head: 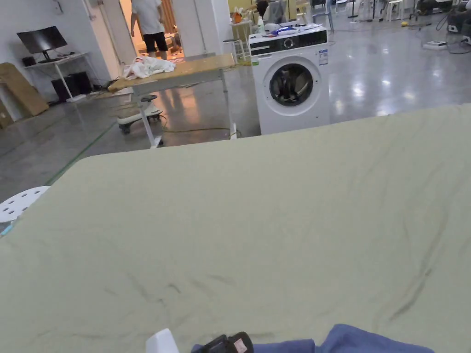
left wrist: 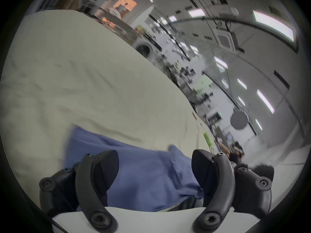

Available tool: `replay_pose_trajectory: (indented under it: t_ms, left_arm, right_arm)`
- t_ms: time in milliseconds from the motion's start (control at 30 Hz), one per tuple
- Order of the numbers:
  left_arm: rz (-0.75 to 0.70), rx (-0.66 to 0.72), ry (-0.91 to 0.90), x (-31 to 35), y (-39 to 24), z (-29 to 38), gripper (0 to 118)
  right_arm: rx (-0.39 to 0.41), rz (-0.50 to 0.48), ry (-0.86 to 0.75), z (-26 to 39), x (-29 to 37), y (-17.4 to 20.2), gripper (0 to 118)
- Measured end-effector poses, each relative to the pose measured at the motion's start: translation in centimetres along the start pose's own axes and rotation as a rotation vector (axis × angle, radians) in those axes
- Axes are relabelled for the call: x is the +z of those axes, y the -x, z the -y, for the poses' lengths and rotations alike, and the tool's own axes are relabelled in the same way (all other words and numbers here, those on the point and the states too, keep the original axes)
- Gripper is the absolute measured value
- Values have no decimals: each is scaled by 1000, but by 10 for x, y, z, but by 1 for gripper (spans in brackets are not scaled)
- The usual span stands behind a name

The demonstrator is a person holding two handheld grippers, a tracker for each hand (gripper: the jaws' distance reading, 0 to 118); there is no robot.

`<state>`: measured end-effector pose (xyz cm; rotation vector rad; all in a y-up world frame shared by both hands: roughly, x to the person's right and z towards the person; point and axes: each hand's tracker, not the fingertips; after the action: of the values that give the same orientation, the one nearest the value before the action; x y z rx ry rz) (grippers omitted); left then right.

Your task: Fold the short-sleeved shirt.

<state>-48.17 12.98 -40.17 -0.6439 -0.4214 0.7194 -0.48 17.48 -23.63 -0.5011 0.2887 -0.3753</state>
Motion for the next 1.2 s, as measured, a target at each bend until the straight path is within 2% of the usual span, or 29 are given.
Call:
replay_pose_trajectory:
  t_ms: [100,233,267,300,367,433,500,533,667,733,833,900,933,1100,1200]
  left_arm:
    - [-139,110,-111,36,42,-11,91]
    - [-79,271,-27,34,80,2,90]
    - [-63,307,-2,25,82,11,85]
    - [-61,331,11,17,84,18,73]
    - [6,348,-13,5,80,28,14]
    - [-49,364,-10,-9,92,34,12]
    - [-3,369,-19,-4,97,31,8]
    - [2,369,-43,-6,69,38,6]
    - [-75,339,-172,39,47,16,5]
    - [-42,239,-223,64,29,-1,5]
    - [-169,22,-244,93,-26,-24,5]
    - [-175,-59,-239,96,-58,-26,5]
    - [-144,-75,-225,88,-46,-26,5]
    - [16,-121,-93,9,-96,22,5]
    - [-7,-203,23,-55,-114,55,5]
  right_arm:
    - [-22,-16,11,2,-4,-4,0]
    - [-4,3,20,5,-6,-6,0]
    - [-3,5,20,5,-6,-6,0]
    - [-4,6,19,5,-5,-6,0]
    - [-10,11,16,4,-3,-2,0]
    - [-6,25,16,5,1,-1,0]
    - [0,31,20,5,2,-1,0]
    - [6,36,25,5,2,-1,0]
    - [7,45,30,5,3,0,0]
    - [-3,39,28,4,2,0,0]
    - [-5,30,34,5,-2,-1,0]
    - [-2,21,41,6,-5,-2,0]
    - [0,20,43,6,-6,-1,0]
    - [-12,20,39,8,-4,4,0]
    - [15,40,22,8,10,8,0]
